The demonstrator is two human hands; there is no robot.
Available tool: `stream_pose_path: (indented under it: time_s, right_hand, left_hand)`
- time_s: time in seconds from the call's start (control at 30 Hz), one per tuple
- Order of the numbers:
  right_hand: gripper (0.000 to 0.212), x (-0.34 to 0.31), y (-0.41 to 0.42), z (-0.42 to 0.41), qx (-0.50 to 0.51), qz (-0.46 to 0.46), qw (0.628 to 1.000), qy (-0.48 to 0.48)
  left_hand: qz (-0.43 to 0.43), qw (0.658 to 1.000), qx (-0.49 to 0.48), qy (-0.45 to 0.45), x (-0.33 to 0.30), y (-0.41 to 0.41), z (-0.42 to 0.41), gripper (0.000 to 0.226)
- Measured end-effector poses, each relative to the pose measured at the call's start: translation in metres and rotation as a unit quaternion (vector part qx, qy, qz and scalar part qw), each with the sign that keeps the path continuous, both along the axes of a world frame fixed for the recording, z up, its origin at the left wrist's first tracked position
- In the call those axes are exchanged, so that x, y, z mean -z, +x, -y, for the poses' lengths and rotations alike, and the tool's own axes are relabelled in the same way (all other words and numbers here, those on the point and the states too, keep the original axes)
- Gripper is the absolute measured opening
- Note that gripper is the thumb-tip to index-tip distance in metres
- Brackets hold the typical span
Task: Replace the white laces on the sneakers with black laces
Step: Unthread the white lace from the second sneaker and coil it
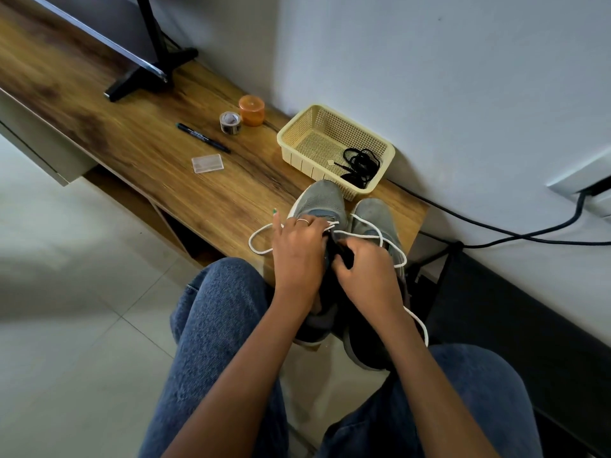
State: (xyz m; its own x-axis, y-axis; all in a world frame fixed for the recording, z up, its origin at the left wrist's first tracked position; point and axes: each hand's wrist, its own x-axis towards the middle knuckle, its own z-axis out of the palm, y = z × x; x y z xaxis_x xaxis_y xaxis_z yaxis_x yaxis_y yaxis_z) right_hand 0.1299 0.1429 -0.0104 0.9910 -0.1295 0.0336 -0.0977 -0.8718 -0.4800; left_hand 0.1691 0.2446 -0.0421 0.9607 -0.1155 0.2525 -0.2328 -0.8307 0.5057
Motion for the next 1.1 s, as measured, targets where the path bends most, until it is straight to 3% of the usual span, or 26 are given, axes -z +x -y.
stream_pose_path:
  time_s: [0.2,0.3,0.43,0.57,0.67,0.73,0.8,0.9,1.1]
  right_hand:
    - [0.010,-0.002,0.000,0.000,0.004,-0.004,1.000,-0.005]
    - [0.010,-0.001,0.000,-0.001,0.019,0.001,1.000,0.010]
    - [0.011,0.000,-0.001,-0.002,0.045,0.013,0.999,0.027]
    - [0.011,0.001,-0.001,-0.003,0.060,0.013,0.998,0.031]
    - [0.010,0.001,-0.001,-0.003,0.064,0.011,0.998,0.026]
    - [0.008,0.001,-0.001,-0.003,0.066,0.009,0.998,0.021]
    - [0.008,0.001,-0.001,-0.002,0.068,0.010,0.998,0.012]
    - [0.008,0.002,-0.001,-0.001,0.069,0.010,0.998,0.006]
    - [0.009,0.001,-0.002,-0.002,0.072,0.005,0.997,0.011]
  left_hand:
    - [-0.009,0.997,-0.028,0.066,0.001,0.002,0.003,0.011]
    - [-0.032,0.997,-0.037,0.055,0.002,0.002,0.008,0.009]
    - [-0.110,0.986,-0.078,-0.099,-0.005,0.005,0.004,0.008]
    - [-0.121,0.937,-0.141,-0.295,-0.009,0.002,0.000,0.006]
    - [-0.135,0.912,-0.155,-0.355,-0.011,0.001,0.000,0.007]
    - [-0.109,0.938,-0.120,-0.305,-0.009,0.001,0.000,0.006]
    - [-0.074,0.975,-0.076,-0.197,-0.005,-0.001,0.000,0.011]
    - [-0.034,0.994,-0.044,-0.093,-0.003,-0.002,-0.001,0.018]
    - [0.012,0.992,-0.082,-0.100,-0.001,-0.005,0.000,0.005]
